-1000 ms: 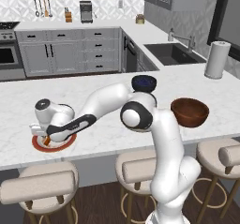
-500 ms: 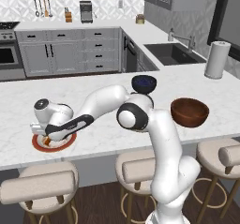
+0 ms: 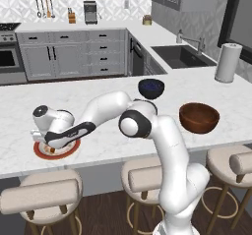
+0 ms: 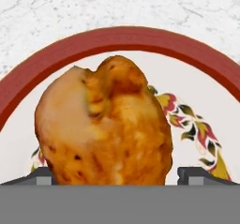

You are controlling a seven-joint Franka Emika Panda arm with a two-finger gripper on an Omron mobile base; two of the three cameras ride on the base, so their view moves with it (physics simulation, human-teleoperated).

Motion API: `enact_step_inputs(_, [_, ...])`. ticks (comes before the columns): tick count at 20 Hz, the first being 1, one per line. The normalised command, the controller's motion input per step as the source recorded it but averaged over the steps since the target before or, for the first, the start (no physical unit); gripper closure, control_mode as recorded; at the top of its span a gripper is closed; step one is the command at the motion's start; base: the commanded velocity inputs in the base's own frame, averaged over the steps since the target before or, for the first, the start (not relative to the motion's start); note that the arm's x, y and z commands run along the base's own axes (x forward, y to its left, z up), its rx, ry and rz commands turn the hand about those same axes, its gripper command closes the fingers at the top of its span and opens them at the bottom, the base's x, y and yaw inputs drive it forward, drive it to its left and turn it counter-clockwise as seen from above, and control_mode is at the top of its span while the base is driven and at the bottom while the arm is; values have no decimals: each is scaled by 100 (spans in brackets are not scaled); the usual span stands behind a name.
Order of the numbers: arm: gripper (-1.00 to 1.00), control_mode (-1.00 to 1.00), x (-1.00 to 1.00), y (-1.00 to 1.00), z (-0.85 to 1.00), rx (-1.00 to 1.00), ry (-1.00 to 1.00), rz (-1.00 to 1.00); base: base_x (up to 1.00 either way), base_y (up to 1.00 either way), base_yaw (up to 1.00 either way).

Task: Pick the chicken drumstick and mushroom from their plates and place them in the bowl. Then put the bowl in the fridge.

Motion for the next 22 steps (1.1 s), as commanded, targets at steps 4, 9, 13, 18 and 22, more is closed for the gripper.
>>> enact_step_inputs(4, [100,-100,0,0,0,0,0,0,0,0,0])
enact_step_inputs(9, [100,-100,-6,-4,2,0,0,0,0,0,0])
enact_step_inputs(13, [100,-100,-40,-59,29,2,2,0,0,0,0])
enact_step_inputs(18, [100,-100,-47,-85,58,2,1,0,0,0,0])
enact_step_inputs(22, [100,-100,-69,-100,68,3,0,0,0,0,0])
